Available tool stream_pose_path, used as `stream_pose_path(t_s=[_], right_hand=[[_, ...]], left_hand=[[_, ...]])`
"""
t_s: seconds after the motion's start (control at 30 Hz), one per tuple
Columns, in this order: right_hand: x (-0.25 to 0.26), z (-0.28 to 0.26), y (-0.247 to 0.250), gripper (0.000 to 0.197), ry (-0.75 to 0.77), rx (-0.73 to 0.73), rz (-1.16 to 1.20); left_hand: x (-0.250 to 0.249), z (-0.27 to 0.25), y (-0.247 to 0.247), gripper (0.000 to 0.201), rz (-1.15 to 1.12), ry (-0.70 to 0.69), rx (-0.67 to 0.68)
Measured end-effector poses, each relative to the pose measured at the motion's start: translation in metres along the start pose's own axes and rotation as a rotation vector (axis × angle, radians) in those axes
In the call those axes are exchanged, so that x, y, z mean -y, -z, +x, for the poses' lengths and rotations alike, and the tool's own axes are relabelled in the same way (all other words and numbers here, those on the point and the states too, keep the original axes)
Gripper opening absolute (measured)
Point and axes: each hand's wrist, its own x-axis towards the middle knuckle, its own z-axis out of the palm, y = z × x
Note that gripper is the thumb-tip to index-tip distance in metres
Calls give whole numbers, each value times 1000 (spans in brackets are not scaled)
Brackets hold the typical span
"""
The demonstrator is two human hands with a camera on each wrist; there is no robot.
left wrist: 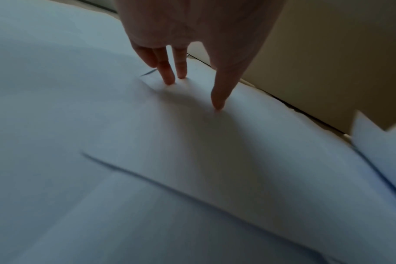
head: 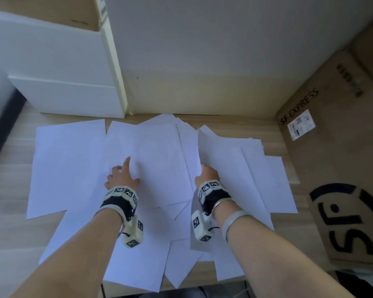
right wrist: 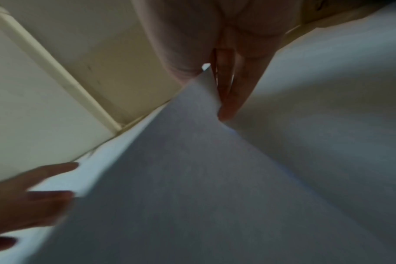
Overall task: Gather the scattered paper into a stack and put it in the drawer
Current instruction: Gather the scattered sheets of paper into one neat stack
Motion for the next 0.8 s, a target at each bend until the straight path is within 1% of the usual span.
stream_pose_path(t_s=[0.07,0.1,0.17,0.2,0.27,0.33,0.43,0.47,0.5,0.57,0.63,0.67,0.73,0.8], right_hand=[[16,-4,-13,44,49,49,107],[22,-6,-19,47,60,73,178],[30,-7,-23,51,54,102,333],[28,-5,-21,52,42,92,366],[12,3,-10,51,5,46,299],[-18,16,5,53,-133,-23,164],[-64,23,25,58,-427,-80,54],[-73,22,28,57,-477,-81,38],[-79,22,28,55,-487,-75,24],[-82,23,24,47,-402,-57,-1],[-76,23,16,40,-285,-45,-11],[-70,23,12,39,-252,-32,-1],[-56,21,7,37,-231,9,7],[-45,20,7,31,-225,65,-21]], left_hand=[[-5,-1,-3,74,-3,-27,21],[-8,-2,-6,72,-18,-49,17],[-13,-4,-11,60,-102,-89,-6],[-15,-5,-13,53,-161,-99,-14],[-21,-9,-15,44,-231,-98,-15],[-26,-12,-15,41,-227,-81,-9],[-32,-13,-15,41,-216,-65,26],[-33,-12,-17,41,-224,-61,44],[-36,-13,-18,41,-241,-60,59],[-43,-14,-21,40,-289,-55,91],[-50,-17,-24,40,-339,-35,136],[-54,-18,-25,42,-363,-24,153],[-61,-20,-26,46,-368,-10,162],[-65,-21,-26,47,-330,-7,153]])
